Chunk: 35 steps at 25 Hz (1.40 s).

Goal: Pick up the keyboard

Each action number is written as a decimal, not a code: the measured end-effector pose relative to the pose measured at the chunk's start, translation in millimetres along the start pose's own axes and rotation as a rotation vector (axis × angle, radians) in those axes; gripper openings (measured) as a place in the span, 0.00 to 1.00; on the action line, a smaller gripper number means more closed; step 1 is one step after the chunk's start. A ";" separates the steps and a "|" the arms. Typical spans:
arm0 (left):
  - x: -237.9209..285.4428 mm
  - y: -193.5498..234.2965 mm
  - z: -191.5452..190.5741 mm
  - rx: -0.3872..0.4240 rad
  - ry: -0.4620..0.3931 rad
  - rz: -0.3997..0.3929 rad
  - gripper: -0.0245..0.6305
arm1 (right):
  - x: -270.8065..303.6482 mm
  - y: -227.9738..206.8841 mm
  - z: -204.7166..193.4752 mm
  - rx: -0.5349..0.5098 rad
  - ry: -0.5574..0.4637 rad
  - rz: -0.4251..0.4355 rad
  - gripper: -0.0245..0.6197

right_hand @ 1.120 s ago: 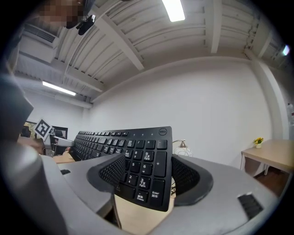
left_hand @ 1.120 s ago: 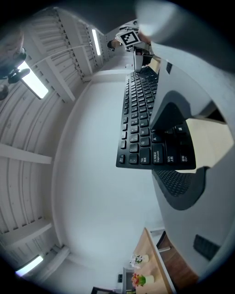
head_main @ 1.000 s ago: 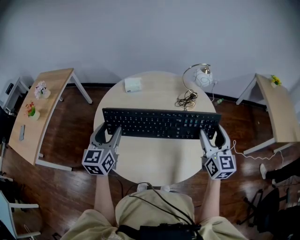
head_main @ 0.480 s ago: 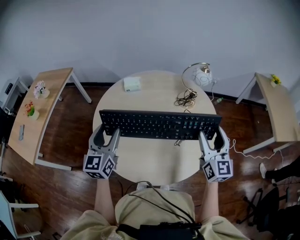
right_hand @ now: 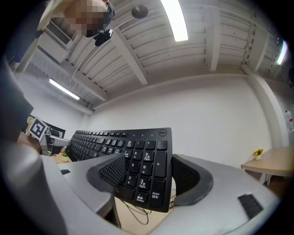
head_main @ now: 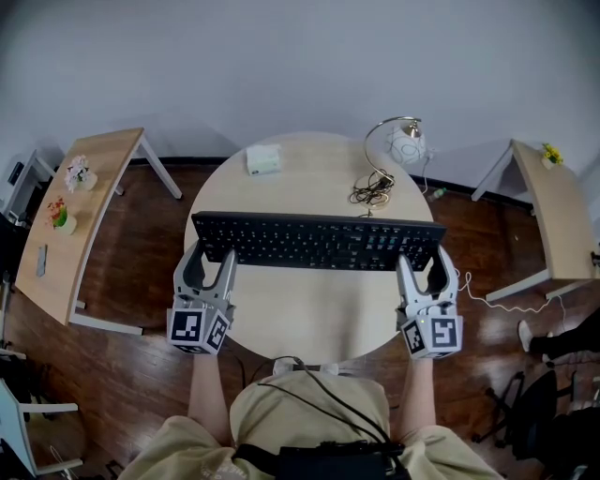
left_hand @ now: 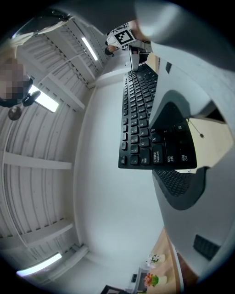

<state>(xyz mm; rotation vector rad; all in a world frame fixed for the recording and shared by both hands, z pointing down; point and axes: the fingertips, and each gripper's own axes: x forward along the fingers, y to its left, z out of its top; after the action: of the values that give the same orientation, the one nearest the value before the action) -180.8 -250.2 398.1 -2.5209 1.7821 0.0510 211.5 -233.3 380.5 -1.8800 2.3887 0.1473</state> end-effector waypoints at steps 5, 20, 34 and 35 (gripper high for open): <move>-4.2 2.6 0.5 0.031 -0.026 -0.005 0.44 | -2.8 4.9 -6.2 0.003 -0.012 0.001 0.55; -7.2 -2.3 4.9 0.028 -0.061 -0.014 0.43 | -10.0 2.4 4.2 -0.002 -0.040 -0.021 0.55; -10.6 -3.3 5.5 0.022 -0.062 -0.019 0.43 | -13.4 3.7 9.3 -0.022 -0.046 -0.023 0.54; -10.8 -3.4 5.2 0.023 -0.062 -0.020 0.43 | -13.9 3.9 9.7 -0.026 -0.045 -0.024 0.54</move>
<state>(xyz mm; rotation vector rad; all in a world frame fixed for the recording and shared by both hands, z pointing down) -181.2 -238.5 393.6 -2.4929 1.7246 0.1064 211.2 -217.7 372.8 -1.8944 2.3449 0.2174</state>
